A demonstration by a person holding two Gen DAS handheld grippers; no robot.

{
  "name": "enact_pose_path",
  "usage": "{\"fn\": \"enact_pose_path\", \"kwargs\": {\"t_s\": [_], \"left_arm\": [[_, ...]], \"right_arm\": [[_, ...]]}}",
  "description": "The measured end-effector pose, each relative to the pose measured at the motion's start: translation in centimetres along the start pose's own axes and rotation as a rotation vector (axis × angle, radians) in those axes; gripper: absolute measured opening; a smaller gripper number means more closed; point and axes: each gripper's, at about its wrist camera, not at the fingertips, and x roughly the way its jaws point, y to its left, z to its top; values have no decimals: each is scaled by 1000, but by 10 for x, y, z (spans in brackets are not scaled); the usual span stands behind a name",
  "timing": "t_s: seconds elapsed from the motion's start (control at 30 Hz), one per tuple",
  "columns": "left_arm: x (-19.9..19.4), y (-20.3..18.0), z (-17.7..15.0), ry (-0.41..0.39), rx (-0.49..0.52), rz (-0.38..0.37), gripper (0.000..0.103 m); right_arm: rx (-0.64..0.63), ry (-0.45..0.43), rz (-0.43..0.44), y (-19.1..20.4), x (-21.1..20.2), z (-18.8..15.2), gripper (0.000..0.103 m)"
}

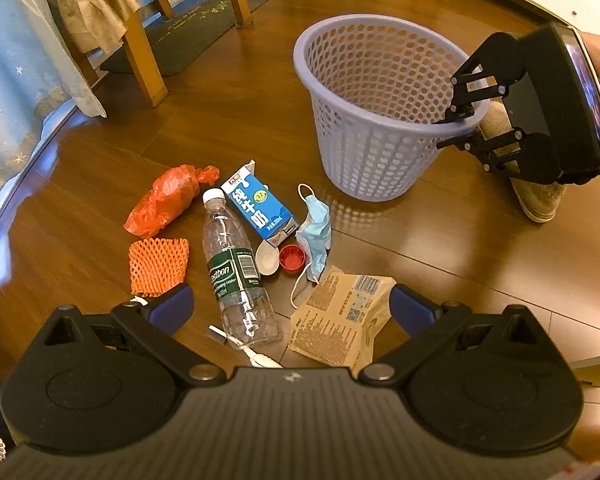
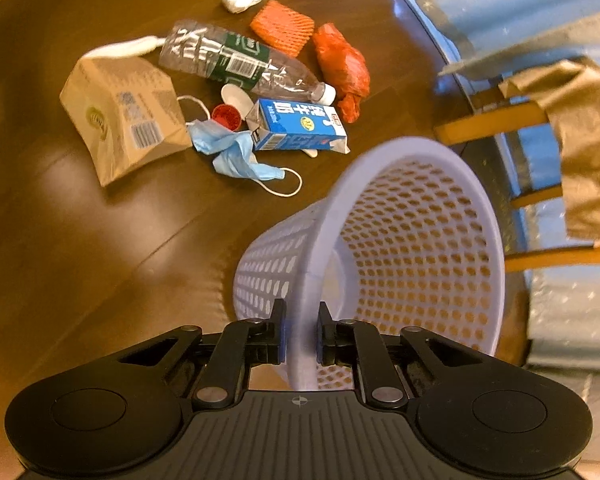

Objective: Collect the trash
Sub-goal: 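Close the left tool on the brown paper bag while the right tool holds the basket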

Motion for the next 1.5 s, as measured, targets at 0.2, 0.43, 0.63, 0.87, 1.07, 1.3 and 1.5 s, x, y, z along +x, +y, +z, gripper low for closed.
{"fn": "enact_pose_path", "kwargs": {"t_s": [0.2, 0.43, 0.63, 0.87, 1.07, 1.3, 1.5], "left_arm": [[5, -4, -5, 6, 13, 2, 102], [15, -5, -15, 16, 16, 5, 102], [28, -11, -24, 35, 45, 15, 102], [50, -26, -32, 40, 96, -10, 98], [79, -42, -45, 49, 167, 23, 89], [115, -59, -51, 96, 250, 9, 79], [134, -66, -57, 123, 278, 8, 65]], "right_arm": [[-67, 19, -54, 8, 7, -2, 10], [-122, 52, -137, 7, 27, -7, 10], [-118, 60, -154, 4, 37, -12, 10], [-104, 60, -153, 6, 36, -12, 10], [-98, 57, -151, 6, 36, -10, 10], [-94, 51, -155, 7, 36, -10, 10], [-85, 48, -152, 5, 37, -8, 10]]}}
